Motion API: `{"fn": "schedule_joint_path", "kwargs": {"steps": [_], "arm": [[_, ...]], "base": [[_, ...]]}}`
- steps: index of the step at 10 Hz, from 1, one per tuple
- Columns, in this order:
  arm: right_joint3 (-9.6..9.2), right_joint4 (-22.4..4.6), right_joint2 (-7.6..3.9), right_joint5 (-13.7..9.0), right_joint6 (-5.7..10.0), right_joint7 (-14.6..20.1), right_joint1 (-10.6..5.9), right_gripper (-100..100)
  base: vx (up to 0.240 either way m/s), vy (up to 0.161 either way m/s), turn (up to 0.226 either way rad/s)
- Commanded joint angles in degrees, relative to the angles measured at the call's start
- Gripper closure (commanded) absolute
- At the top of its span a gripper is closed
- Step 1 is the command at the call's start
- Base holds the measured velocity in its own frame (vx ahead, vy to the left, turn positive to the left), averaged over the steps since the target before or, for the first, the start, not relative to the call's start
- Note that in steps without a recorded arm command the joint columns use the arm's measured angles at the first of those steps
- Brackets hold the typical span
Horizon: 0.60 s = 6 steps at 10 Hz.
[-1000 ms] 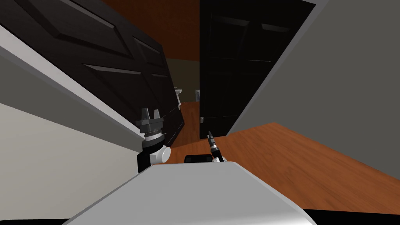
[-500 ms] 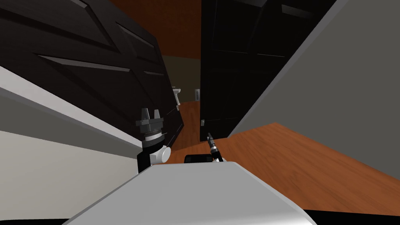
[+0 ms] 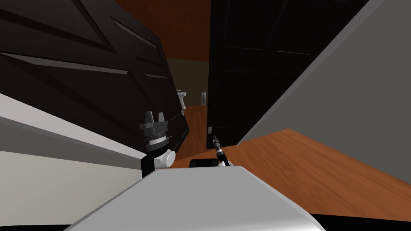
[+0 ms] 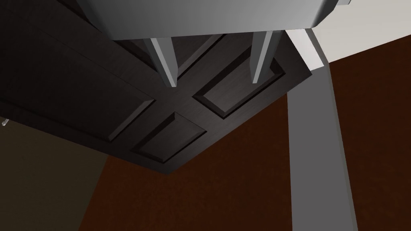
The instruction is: Push the door open
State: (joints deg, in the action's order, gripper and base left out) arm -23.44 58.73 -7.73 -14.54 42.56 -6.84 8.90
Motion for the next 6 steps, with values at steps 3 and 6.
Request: {"fn": "schedule_joint_path", "kwargs": {"steps": [3,6], "arm": [[1.05,-1.4,0.69,0.1,-0.31,0.1,-1.32,-100],[1.74,-2.3,1.09,0.2,-0.53,0.2,-2.18,-100]], "base": [[0.204,0.060,0.030],[0.186,0.027,0.027]]}}
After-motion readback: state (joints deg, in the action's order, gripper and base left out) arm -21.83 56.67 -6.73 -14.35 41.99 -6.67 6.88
